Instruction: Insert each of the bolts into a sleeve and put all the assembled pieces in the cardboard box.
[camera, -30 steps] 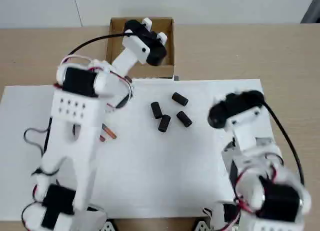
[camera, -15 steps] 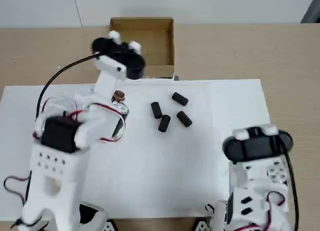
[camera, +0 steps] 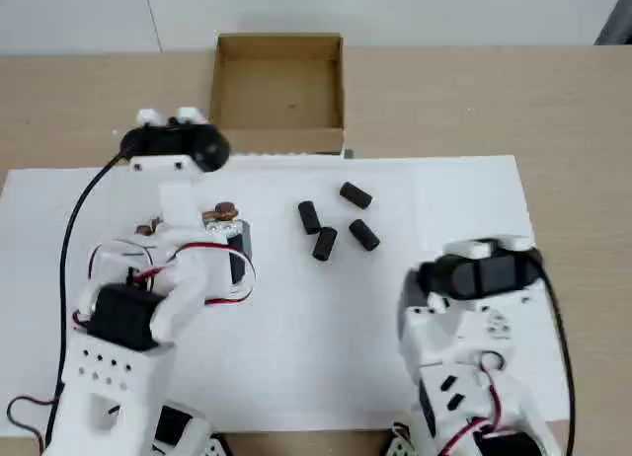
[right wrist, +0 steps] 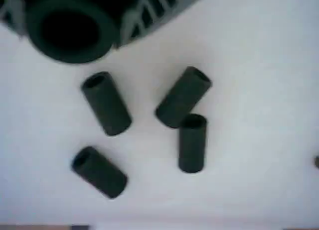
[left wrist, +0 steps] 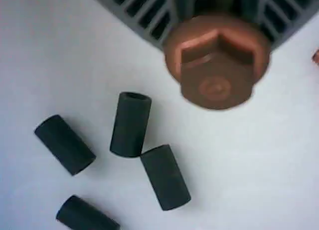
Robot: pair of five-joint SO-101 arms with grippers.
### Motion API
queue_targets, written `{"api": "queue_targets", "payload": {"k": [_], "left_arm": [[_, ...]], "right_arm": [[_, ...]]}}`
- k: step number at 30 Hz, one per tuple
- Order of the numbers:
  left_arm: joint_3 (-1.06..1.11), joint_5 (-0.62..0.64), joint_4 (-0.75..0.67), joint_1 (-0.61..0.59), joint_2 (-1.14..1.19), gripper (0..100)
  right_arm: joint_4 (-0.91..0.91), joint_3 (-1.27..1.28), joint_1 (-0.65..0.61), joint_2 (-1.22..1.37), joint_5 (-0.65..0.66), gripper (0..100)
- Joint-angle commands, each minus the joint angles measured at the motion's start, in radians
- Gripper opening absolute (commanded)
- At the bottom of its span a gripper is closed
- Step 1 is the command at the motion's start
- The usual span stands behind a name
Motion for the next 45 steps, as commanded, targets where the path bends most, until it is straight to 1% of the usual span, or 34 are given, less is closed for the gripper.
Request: {"api": "queue_targets", "payload": {"k": [1,5,12,15,18,20,23,34,41,45], "left_arm": [[0.079,0.083,-0.124,0.008,-0.101,0],[0.237,0.169,-0.261,0.008,-0.229,0],[0.472,0.181,-0.434,0.011,-0.535,0],[0.544,0.181,-0.453,0.011,-0.671,0],[0.595,0.181,-0.450,0.034,-0.792,0],[0.611,0.183,-0.450,0.069,-0.862,0],[0.630,0.183,-0.450,0.135,-0.936,0],[0.630,0.186,-0.382,0.269,-0.931,0],[0.628,0.186,-0.381,0.321,-0.931,0],[0.628,0.186,-0.381,0.327,-0.931,0]], "right_arm": [[-0.091,0.034,-0.096,-0.004,-0.058,0.2],[-0.170,0.081,-0.202,-0.004,-0.074,0.2],[-0.188,0.143,-0.351,-0.004,-0.071,0.2],[-0.186,0.160,-0.429,0.004,-0.064,0.2],[-0.186,0.183,-0.510,0.004,0.009,0.2],[-0.186,0.196,-0.539,0.004,0.049,0.2],[-0.194,0.210,-0.555,0.004,0.072,0.2],[-0.196,0.215,-0.555,0.002,0.176,0.2],[-0.197,0.215,-0.555,-0.004,0.203,0.2],[-0.197,0.213,-0.555,-0.004,0.203,0.2]]}}
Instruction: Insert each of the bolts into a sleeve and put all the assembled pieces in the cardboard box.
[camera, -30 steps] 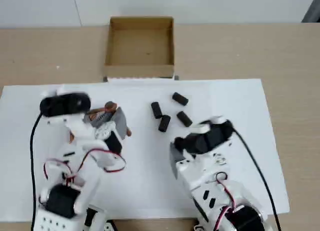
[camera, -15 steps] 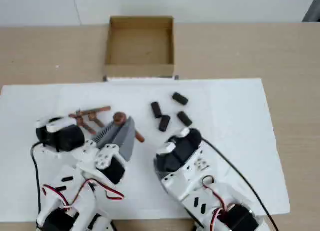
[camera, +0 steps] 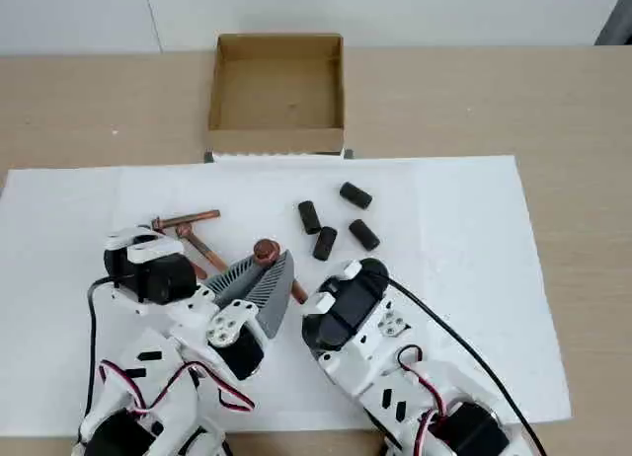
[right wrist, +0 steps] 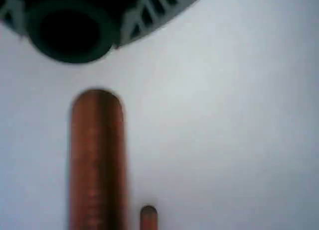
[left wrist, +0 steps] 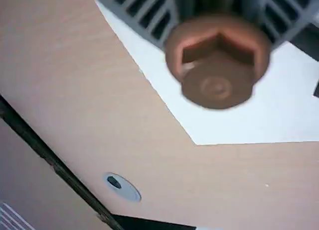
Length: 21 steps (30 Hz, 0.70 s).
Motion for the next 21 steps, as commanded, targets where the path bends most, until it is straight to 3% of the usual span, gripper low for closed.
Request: {"api": "queue_targets", "payload": {"k": [1,16,21], "left_arm": [[-0.004,0.005,-0.003,0.006,-0.011,0],[0.048,0.049,-0.009,0.008,-0.009,0],[0.048,0.049,-0.015,0.008,-0.009,0]], "right_arm": [[-0.036,-0.009,-0.005,-0.010,0.011,0.2],[-0.091,-0.012,-0.010,-0.002,0.011,0.2],[-0.090,-0.009,-0.079,-0.002,0.006,0.2]]}}
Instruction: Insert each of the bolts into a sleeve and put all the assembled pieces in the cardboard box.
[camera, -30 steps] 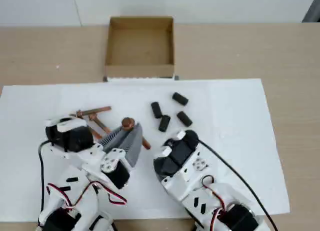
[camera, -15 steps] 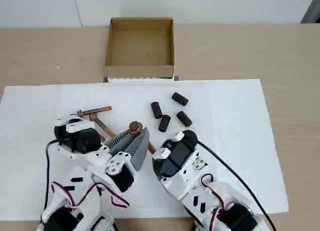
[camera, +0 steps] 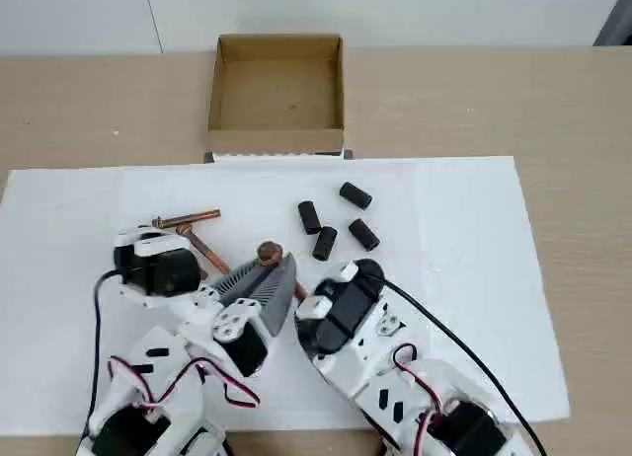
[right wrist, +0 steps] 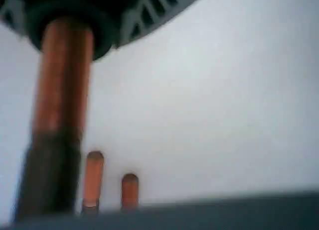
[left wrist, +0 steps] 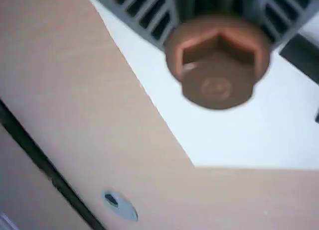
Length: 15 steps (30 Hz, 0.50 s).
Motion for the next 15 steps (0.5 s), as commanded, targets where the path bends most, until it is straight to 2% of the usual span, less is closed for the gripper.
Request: {"api": "queue_targets", "payload": {"k": [1,7,15], "left_arm": [[-0.001,-0.003,-0.020,0.003,-0.009,0],[-0.001,-0.003,0.008,0.054,-0.009,0],[-0.010,-0.011,0.172,0.123,-0.009,0]], "right_arm": [[-0.028,-0.009,-0.035,-0.004,0.006,0.2],[-0.030,-0.011,-0.035,-0.004,0.011,0.2],[-0.030,-0.015,-0.033,-0.012,0.011,0.2]]}}
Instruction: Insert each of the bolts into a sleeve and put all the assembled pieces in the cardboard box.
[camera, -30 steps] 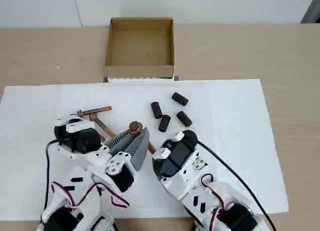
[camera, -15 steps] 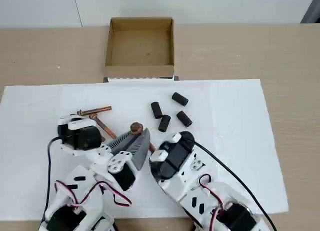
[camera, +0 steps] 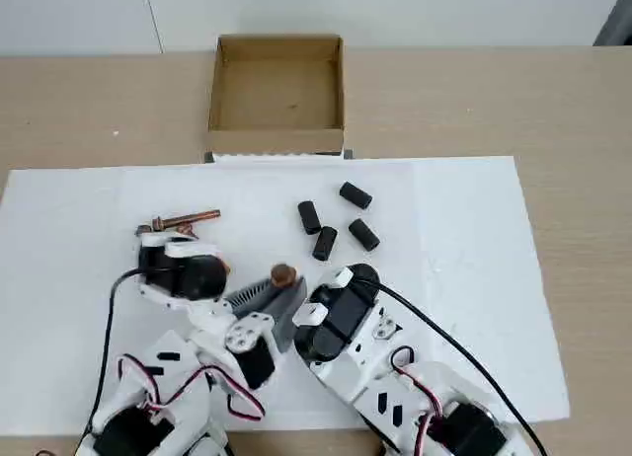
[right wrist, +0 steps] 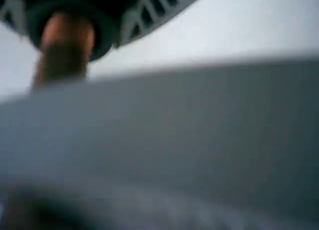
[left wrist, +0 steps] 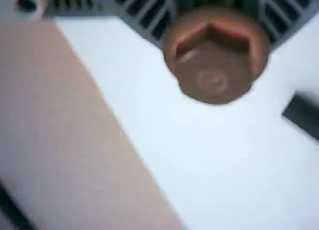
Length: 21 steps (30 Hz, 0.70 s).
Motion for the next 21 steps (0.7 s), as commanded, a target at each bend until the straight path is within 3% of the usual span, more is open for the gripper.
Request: {"api": "queue_targets", "payload": {"k": [1,8,15,21], "left_arm": [[-0.010,-0.002,0.046,0.032,-0.009,0],[0.010,-0.066,0.055,0.089,-0.006,0],[0.025,-0.117,0.048,0.068,-0.006,1],[0.025,-0.157,0.057,0.014,-0.005,20]], "right_arm": [[-0.028,-0.014,-0.010,-0.010,0.011,0.2],[-0.030,-0.038,-0.010,-0.010,0.012,0.2],[-0.028,-0.035,-0.008,-0.010,0.012,0.2],[-0.027,-0.035,-0.008,-0.008,0.012,0.2]]}}
